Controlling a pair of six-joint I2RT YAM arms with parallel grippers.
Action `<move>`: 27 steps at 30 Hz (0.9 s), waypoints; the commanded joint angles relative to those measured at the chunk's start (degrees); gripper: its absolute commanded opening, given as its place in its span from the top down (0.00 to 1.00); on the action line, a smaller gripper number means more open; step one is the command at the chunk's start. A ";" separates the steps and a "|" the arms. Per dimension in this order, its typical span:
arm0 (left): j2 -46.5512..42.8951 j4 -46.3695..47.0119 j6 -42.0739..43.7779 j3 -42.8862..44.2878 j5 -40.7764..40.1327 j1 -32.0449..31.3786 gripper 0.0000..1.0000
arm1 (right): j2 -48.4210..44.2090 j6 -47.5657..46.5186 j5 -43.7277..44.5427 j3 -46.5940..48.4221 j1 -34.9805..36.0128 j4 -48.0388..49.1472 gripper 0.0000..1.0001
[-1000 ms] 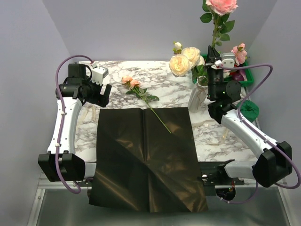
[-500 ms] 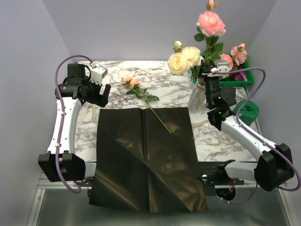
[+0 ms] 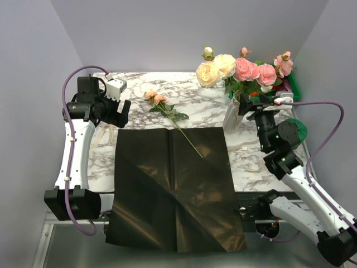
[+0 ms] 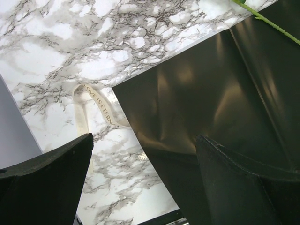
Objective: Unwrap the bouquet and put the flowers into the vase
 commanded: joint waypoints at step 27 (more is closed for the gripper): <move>-1.47 -2.93 0.20 1.34 2.19 0.42 0.01 | 50.02 2.79 -7.23 31.45 28.37 -41.51 0.25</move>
